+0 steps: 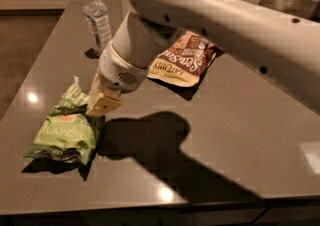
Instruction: Move green jalapeno chip bag near brown chip bag
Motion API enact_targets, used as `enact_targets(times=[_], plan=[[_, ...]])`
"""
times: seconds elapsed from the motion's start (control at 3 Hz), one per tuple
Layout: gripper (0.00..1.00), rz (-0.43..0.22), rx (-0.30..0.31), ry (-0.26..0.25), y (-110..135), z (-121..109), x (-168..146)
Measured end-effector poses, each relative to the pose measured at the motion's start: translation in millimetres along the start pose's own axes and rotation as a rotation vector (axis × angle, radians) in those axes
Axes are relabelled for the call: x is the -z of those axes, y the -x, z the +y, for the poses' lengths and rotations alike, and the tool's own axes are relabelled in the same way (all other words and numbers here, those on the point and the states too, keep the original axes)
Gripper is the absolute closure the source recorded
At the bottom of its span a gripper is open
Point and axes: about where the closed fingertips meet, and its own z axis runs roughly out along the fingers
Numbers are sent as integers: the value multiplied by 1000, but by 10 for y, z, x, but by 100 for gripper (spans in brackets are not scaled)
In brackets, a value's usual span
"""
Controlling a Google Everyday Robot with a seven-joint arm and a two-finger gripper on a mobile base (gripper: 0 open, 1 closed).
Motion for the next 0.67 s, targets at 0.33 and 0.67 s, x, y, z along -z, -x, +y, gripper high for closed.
enact_targets(times=[0.33, 0.67], plan=[[100, -2, -77, -78, -327, -179, 374], [100, -3, -161, -169, -702, -349, 816]])
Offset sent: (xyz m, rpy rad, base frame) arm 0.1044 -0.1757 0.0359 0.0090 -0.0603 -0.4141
